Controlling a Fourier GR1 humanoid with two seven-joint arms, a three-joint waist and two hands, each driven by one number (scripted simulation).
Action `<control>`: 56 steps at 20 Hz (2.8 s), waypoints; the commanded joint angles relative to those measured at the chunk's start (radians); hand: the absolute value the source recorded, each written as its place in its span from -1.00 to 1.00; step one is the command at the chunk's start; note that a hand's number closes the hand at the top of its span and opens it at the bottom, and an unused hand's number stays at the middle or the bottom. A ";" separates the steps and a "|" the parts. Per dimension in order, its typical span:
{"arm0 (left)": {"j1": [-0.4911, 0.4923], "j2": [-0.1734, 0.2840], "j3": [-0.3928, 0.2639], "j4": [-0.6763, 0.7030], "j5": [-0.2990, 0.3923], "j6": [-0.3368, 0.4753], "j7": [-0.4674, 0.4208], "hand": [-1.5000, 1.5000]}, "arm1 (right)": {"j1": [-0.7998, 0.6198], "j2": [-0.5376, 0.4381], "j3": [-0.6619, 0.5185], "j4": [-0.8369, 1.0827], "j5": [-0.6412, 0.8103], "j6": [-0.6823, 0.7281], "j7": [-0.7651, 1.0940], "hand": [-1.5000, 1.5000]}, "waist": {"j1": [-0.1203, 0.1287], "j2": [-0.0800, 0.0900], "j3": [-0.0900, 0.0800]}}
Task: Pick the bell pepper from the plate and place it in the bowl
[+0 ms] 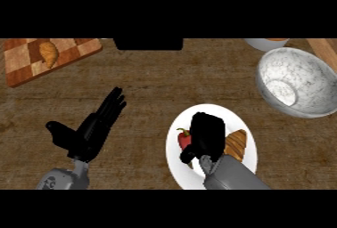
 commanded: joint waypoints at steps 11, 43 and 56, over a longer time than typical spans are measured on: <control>0.034 -0.028 0.006 -0.017 -0.032 -0.011 -0.002 0.00 | -0.104 -0.056 -0.163 -0.430 0.134 0.316 0.194 1.00 | -0.007 0.000 0.000; -0.044 -0.062 0.073 0.029 -0.057 -0.065 0.036 0.00 | -0.312 -0.273 -0.851 0.066 0.166 0.117 -0.457 1.00 | 0.009 0.011 0.001; -0.054 -0.079 0.082 0.072 -0.071 -0.094 -0.004 0.00 | -0.437 -0.346 -1.007 0.716 0.167 -0.092 -0.559 -1.00 | 0.028 0.021 0.002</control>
